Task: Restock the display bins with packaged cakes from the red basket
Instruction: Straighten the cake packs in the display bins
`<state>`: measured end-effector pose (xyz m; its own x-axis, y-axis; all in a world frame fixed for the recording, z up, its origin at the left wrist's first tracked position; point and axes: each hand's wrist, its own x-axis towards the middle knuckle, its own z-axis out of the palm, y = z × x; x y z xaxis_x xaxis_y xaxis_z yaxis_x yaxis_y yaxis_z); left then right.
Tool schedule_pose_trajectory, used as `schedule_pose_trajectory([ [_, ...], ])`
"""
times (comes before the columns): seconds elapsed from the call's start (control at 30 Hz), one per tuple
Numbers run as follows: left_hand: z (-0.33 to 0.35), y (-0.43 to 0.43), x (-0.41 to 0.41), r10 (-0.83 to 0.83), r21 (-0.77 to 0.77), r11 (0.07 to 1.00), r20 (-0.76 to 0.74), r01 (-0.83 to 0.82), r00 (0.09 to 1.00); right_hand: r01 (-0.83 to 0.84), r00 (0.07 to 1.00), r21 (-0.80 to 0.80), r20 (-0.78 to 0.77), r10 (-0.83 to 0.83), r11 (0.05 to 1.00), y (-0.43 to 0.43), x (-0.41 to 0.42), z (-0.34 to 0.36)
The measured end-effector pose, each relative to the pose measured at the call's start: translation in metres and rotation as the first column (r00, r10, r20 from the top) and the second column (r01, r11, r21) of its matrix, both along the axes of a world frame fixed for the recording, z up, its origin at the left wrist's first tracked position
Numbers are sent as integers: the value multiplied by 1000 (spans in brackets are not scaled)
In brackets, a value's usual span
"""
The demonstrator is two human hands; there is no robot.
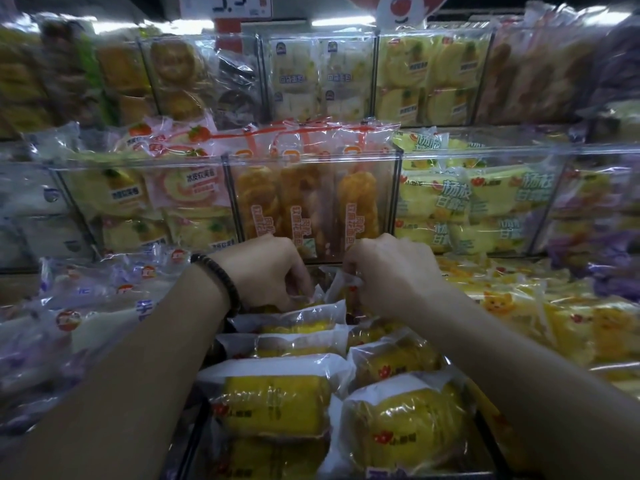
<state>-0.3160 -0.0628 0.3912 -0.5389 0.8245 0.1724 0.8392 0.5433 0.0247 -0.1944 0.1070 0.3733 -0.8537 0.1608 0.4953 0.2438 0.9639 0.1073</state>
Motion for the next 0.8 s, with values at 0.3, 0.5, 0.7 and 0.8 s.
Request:
schedule_pose_trajectory([
  [0.3, -6, -1, -2, -126, -31, 992, 1, 126, 992, -174, 984, 29, 53, 172, 984, 7, -14, -13],
  [0.5, -2, -4, 5, -155, 88, 985, 27, 152, 988, -327, 937, -101, 93, 336, 940, 19, -6, -3],
  [0.7, 13, -11, 22, -289, 270, 934, 191, 233, 938, -609, 784, -322, -105, 611, 725, 34, 39, 37],
  [0.8, 10, -9, 26, -250, 160, 964, 278, 212, 927, -559, 775, -275, 162, 611, 782, 34, 37, 28],
])
